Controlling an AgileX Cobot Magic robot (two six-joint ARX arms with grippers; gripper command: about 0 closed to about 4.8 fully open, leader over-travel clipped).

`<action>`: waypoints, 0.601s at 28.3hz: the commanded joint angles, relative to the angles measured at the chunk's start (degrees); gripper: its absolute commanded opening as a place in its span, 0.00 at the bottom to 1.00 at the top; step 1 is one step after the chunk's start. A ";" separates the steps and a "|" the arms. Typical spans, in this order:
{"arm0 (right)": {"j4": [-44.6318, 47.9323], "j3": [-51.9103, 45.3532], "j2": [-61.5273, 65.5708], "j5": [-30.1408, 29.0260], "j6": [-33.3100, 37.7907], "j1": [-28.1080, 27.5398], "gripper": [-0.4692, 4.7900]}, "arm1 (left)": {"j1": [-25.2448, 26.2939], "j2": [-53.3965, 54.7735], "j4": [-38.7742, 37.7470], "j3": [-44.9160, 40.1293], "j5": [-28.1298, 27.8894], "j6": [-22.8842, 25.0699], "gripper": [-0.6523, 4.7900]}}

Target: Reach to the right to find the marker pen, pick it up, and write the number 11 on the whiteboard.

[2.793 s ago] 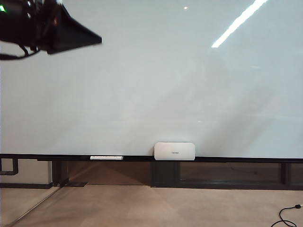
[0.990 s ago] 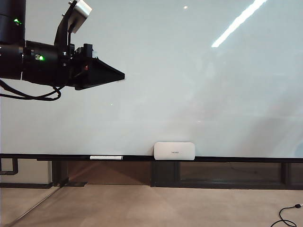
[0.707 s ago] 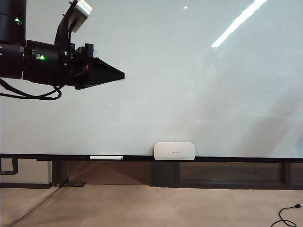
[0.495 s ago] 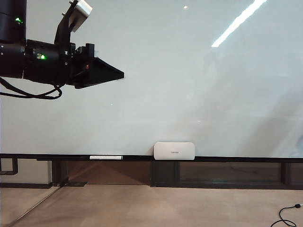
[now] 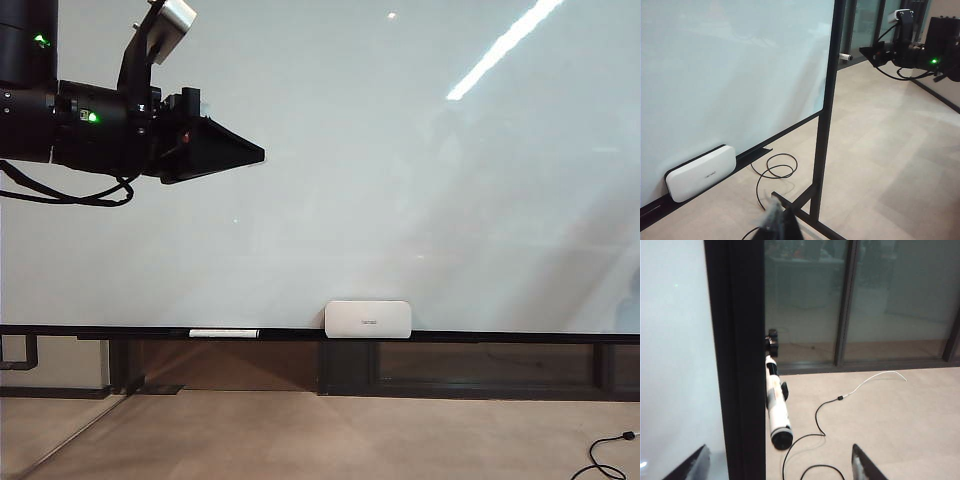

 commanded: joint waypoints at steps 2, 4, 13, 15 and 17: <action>-0.22 2.80 1.90 0.02 -0.20 -0.11 0.76 | -0.07 0.02 0.57 0.11 0.22 0.57 0.11; 0.07 3.48 2.51 0.00 -1.36 -0.11 0.76 | -0.07 0.11 0.57 0.11 0.22 0.72 0.11; 3.23 8.79 10.01 -1.99 -3.34 -0.24 0.75 | -0.09 1.16 0.52 0.11 -0.68 1.20 0.11; 4.33 10.64 11.91 -1.99 -3.10 -0.26 0.75 | -0.11 1.36 0.52 0.11 -1.16 1.18 0.11; 4.68 11.06 12.63 -1.95 -3.13 -0.42 0.70 | -0.11 1.49 0.35 0.11 -1.62 0.96 0.11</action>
